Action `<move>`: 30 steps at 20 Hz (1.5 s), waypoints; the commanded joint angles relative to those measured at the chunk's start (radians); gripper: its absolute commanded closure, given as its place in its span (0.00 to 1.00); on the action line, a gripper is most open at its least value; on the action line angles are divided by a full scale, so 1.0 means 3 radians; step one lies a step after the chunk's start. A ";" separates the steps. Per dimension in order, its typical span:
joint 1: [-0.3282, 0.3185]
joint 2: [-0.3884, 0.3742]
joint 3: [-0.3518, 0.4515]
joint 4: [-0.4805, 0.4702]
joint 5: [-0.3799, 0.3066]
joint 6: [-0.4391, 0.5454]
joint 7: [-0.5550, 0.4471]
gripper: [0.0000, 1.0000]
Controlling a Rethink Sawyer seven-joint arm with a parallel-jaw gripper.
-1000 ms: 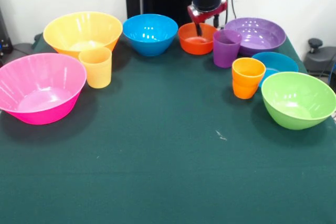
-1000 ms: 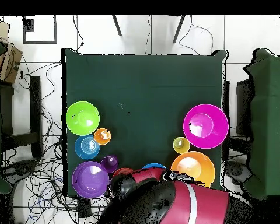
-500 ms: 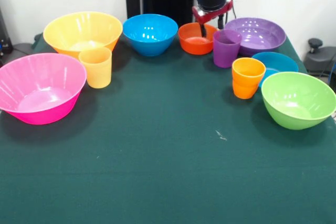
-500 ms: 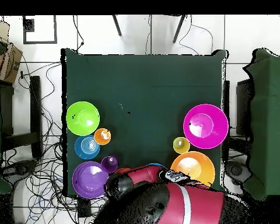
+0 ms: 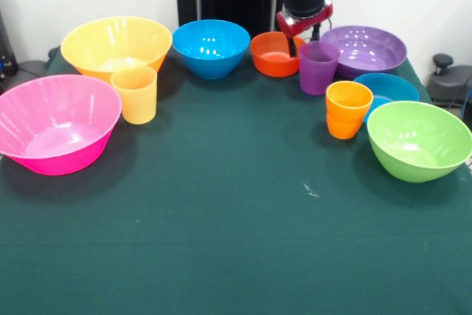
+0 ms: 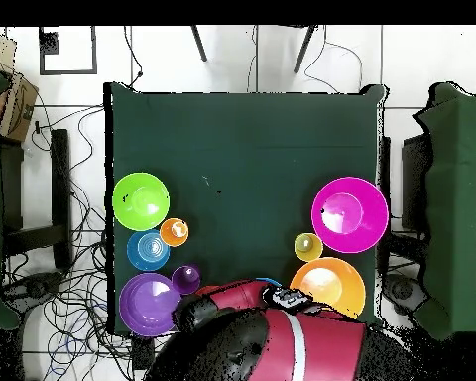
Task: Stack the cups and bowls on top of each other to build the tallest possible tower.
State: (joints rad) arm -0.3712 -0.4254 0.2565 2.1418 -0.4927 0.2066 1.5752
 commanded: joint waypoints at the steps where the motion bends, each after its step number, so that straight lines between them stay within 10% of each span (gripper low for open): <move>1: 0.0110 0.0250 0.0036 -0.0545 -0.0004 -0.0281 0.0410 0.00; 14: 0.0072 0.0461 0.0016 -0.0703 -0.0083 -0.0386 0.0338 0.00; 29: -0.0104 -0.0065 0.0050 -0.0228 -0.0031 -0.0195 0.0378 0.00; 30: -0.0117 -0.0068 0.0057 -0.0207 -0.0035 -0.0291 0.0417 1.00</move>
State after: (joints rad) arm -0.4005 -0.4459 0.2486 2.1091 -0.4923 0.1876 1.5764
